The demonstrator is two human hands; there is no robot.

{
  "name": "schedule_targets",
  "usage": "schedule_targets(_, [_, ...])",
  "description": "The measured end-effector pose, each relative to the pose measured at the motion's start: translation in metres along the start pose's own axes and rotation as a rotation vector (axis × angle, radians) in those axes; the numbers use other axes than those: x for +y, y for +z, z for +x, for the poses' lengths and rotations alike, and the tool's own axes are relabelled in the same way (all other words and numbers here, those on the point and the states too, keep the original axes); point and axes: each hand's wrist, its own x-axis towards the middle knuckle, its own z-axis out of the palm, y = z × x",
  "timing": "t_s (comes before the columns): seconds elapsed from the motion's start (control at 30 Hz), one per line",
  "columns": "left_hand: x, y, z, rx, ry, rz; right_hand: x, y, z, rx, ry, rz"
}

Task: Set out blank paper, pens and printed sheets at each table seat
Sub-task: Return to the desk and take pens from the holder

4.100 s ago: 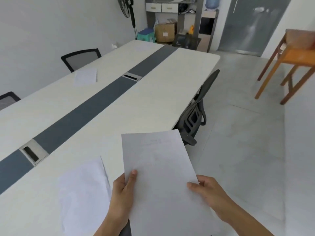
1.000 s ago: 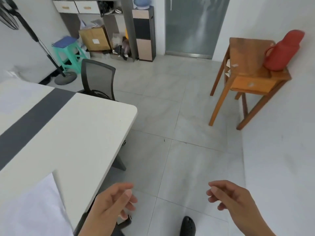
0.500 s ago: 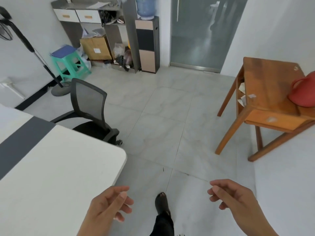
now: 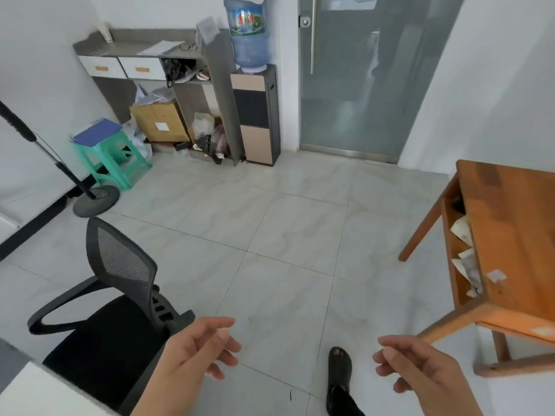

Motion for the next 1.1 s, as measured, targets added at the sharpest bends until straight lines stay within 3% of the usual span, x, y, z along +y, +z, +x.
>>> schedule_targets(0.3, [0.057, 0.015, 0.155, 0.211, -0.048, -0.093, -0.115, 0.018, 0.236, -0.24, -0.11, -0.108])
schedule_targets(0.53, [0.072, -0.017, 0.261, 0.395, -0.11, -0.215, -0.187, 0.086, 0.378, -0.37, -0.158, -0.225])
schedule_targets(0.73, [0.08, -0.09, 0.387, 0.455, -0.144, -0.224, -0.228, 0.186, 0.482, -0.38, -0.116, -0.245])
schedule_targets(1.1, [0.182, -0.255, 0.6, 0.458, -0.024, -0.189, -0.355, 0.356, 0.63, -0.396, -0.139, -0.196])
